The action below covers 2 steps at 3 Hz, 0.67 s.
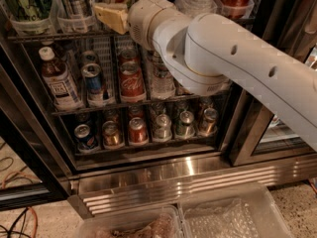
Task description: Pick 7up can from top shelf of fridge
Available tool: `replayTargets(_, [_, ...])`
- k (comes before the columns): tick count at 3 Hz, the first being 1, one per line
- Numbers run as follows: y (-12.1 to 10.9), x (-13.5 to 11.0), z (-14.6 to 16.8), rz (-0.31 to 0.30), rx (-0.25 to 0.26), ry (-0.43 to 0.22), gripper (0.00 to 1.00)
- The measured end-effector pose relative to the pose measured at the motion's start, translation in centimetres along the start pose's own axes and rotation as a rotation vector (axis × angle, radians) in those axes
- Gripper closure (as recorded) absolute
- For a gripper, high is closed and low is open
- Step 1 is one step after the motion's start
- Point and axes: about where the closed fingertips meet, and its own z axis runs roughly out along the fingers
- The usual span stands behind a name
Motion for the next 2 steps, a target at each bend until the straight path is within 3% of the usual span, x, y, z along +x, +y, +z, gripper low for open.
replayTargets(1, [0.38,0.39,0.31,0.013,-0.007,0.001,0.48])
replayTargets(2, [0.51,0.64,0.39,0.019,-0.009,0.003,0.72])
